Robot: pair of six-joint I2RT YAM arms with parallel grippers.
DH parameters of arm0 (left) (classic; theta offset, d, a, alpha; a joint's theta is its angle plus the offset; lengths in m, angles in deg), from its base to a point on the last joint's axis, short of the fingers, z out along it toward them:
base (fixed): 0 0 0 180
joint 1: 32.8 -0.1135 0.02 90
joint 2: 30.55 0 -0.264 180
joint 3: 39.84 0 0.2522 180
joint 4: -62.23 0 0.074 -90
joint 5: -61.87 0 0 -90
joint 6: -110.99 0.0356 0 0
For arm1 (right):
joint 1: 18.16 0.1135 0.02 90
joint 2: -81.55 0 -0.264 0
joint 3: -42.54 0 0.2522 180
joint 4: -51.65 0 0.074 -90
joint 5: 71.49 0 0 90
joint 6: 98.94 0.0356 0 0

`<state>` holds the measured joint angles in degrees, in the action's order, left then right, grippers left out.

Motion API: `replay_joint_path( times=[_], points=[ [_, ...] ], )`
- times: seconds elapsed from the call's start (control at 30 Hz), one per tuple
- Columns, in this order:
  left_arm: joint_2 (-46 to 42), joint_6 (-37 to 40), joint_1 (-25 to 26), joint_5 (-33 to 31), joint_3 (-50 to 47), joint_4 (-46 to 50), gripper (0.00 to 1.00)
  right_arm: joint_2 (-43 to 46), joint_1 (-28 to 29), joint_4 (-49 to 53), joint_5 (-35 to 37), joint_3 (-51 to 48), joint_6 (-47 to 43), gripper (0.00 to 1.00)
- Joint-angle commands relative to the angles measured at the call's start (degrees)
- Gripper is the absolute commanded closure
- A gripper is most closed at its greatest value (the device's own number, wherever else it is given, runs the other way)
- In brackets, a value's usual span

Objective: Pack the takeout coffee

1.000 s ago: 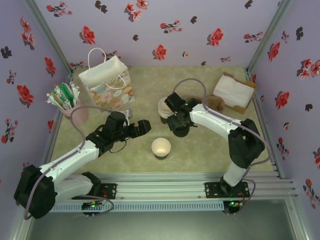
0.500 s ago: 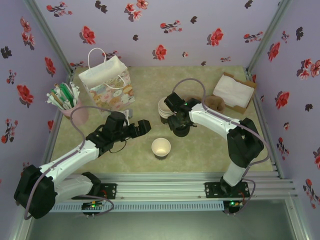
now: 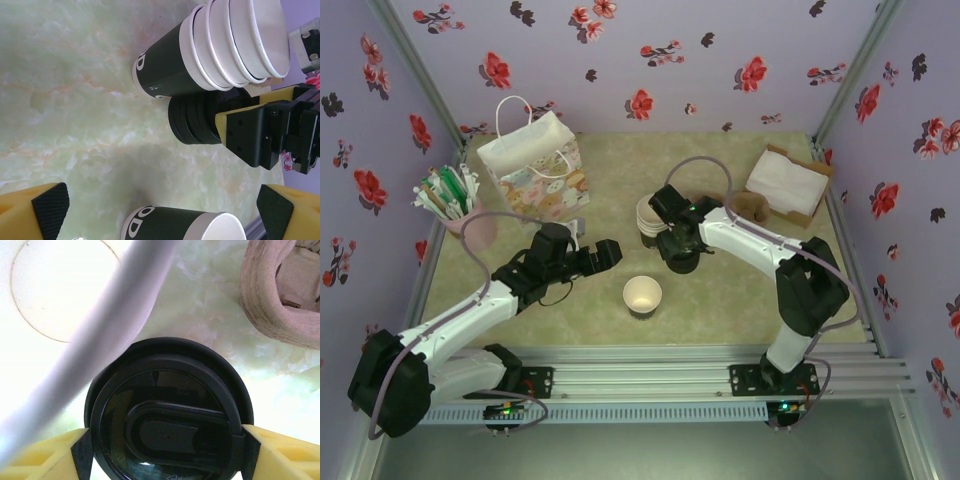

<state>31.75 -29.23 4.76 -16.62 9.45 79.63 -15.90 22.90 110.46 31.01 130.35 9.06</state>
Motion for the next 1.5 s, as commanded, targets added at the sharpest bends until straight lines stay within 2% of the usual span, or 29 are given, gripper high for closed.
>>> replay_joint_path(
  times=[0.0, 0.4, 0.7, 1.13, 1.47],
  points=[
    [0.1, 1.3, 0.4, -0.8, 0.9, -0.7, 0.01, 3.6, 0.4, 1.7, 1.4, -0.6, 0.7, 0.26],
    [0.3, 1.3, 0.4, -0.8, 1.1, -0.7, 0.01, 7.6, -0.3, 1.3, 0.1, -2.7, 1.4, 0.26],
    [1.5, 1.3, 1.3, -0.3, 1.7, -1.0, 0.02, 5.4, -2.9, -4.2, -6.8, -6.1, 2.9, 0.26],
    [3.3, 1.0, 2.1, -0.4, 1.8, -2.5, 0.04, 9.3, -3.1, -1.7, -5.5, -5.4, 2.9, 0.26],
    [0.0, 0.6, 2.2, -2.4, -0.1, -2.8, 0.03, 14.5, -1.9, 1.0, -9.3, -5.0, 3.2, 0.27]
  ],
)
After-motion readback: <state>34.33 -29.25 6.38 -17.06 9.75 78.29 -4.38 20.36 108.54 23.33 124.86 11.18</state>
